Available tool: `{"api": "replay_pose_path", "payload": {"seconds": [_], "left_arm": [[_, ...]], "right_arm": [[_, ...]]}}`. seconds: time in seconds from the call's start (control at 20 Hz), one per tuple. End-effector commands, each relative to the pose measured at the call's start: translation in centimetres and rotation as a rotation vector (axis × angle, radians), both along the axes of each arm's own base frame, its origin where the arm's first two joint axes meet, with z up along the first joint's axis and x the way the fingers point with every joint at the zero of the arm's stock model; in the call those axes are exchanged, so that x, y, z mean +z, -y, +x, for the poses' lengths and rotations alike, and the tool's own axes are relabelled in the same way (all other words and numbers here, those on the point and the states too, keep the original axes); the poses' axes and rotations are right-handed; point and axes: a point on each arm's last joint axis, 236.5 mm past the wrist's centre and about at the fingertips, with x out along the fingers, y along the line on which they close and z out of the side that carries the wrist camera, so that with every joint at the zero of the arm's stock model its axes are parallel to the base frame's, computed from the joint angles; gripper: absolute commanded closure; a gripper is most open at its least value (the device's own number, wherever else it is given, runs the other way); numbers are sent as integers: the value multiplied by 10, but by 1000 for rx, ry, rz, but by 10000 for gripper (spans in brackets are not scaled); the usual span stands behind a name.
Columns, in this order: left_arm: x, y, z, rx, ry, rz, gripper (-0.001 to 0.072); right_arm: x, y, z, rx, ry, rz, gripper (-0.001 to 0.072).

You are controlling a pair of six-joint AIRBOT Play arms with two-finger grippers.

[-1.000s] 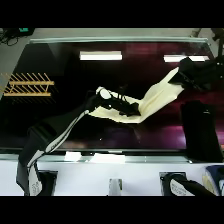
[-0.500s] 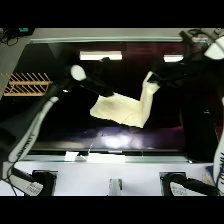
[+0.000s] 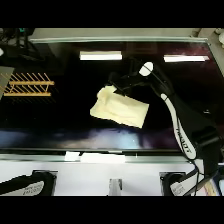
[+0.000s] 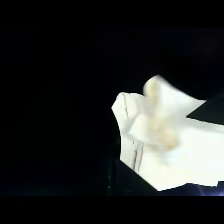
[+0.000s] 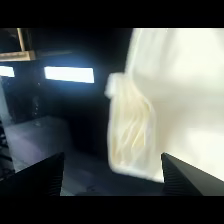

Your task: Fold the shirts.

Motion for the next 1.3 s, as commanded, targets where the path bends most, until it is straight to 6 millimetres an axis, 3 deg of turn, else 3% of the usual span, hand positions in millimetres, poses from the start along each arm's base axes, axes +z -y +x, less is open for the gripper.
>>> {"api": "replay_pose_path", "payload": {"seconds": [0.0, 0.1, 0.2, 0.25, 0.35, 0.4, 0.45, 0.55, 0.7, 0.8, 0.9, 1.0, 1.15, 1.2, 1.25], "left_arm": [[16, -16, -18, 22, 9, 15, 677], [16, -16, -17, 22, 7, 16, 677], [14, -16, -16, 22, 5, 16, 677], [14, -16, -16, 22, 5, 16, 677], [15, -16, -16, 22, 5, 16, 677], [15, -16, -16, 22, 5, 16, 677], [14, -16, -16, 22, 4, 16, 677], [14, -15, -17, 21, 4, 15, 677], [14, -14, -17, 19, 3, 12, 676], [14, -14, -18, 18, 0, 13, 676], [14, -14, -18, 18, 0, 13, 676], [14, -14, -17, 18, 0, 13, 676], [13, -14, -17, 18, -2, 14, 676], [12, -14, -16, 18, -3, 14, 676], [11, -14, -16, 18, -6, 14, 675]], "right_arm": [[-2, -9, 6, 7, 7, 57, 83], [9, 27, 4, 41, 31, -3, 83], [10, 90, 2, 37, 25, -143, 84], [7, 133, -2, 28, 6, -246, 84], [-11, 222, -28, 2, -136, -466, 88], [-24, 256, -48, -8, -242, -538, 88], [-36, 270, -67, 6, -323, -548, 87], [-68, 265, -93, 18, -433, -492, 83], [-113, 222, -101, -15, -458, -356, 82], [-137, 207, -108, -6, -479, -354, 70], [-155, 199, -110, -24, -527, -339, 45], [-158, 185, -97, -65, -513, -269, 71], [-150, 171, -71, -112, -421, -186, 359], [-147, 168, -66, -128, -410, -164, 550], [-139, 167, -59, -145, -399, -133, 669]]}}
